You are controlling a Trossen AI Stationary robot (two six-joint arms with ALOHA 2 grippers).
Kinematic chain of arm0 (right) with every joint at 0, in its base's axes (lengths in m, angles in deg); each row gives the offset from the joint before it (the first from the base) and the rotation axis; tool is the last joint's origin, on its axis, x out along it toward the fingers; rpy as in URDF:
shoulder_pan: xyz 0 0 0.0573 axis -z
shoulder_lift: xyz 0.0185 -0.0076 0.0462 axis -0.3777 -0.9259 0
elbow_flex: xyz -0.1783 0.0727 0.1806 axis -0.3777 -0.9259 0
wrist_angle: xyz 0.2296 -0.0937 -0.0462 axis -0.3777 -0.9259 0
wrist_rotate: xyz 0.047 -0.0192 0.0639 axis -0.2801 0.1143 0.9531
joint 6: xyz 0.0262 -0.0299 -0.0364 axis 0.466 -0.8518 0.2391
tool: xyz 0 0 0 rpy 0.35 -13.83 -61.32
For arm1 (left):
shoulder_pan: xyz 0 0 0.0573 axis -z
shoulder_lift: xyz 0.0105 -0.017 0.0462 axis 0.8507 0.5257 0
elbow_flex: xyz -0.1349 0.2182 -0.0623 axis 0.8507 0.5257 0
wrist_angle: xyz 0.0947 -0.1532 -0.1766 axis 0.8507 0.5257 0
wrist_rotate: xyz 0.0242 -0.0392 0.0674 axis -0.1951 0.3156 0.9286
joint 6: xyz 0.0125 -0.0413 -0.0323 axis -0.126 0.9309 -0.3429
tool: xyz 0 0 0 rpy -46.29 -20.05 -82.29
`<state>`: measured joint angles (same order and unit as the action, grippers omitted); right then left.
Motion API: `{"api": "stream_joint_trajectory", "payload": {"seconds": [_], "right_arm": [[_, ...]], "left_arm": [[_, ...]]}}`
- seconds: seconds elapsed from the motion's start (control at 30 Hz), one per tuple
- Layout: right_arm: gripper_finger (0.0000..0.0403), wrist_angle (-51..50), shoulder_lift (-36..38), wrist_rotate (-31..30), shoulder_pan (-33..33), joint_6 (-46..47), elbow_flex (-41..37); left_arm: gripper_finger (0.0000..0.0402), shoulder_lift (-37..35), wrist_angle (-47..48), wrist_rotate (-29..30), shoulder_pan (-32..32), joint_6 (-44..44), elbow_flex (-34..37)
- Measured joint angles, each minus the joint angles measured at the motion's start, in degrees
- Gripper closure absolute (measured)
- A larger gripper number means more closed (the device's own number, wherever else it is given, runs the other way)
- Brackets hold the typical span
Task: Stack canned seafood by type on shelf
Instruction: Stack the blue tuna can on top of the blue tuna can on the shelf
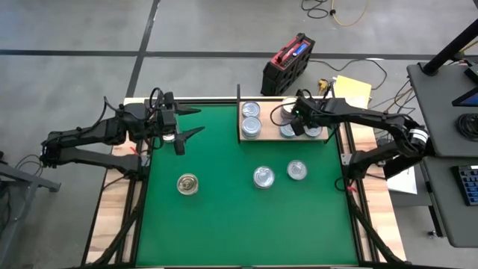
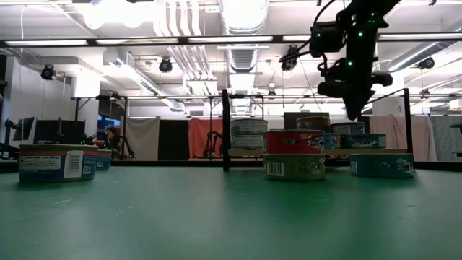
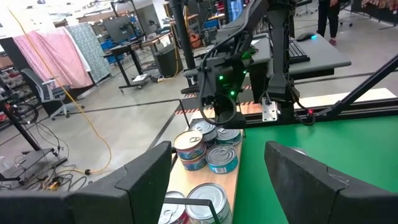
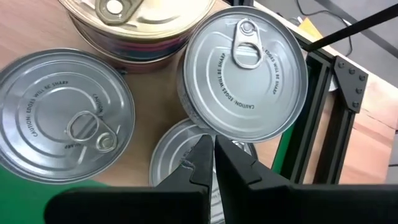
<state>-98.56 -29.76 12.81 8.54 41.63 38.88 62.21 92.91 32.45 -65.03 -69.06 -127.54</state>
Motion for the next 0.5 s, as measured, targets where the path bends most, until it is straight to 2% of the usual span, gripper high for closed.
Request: {"api": "stream_joint_trajectory", "payload": {"seconds": [0.5], "right_arm": [[0.0394,4.5,0.0,0.9,0.3,-1.3,-1.9]], "left_arm": [[0.0159,0.0,0.0,0.0,0.0,0.0,0.0]]}}
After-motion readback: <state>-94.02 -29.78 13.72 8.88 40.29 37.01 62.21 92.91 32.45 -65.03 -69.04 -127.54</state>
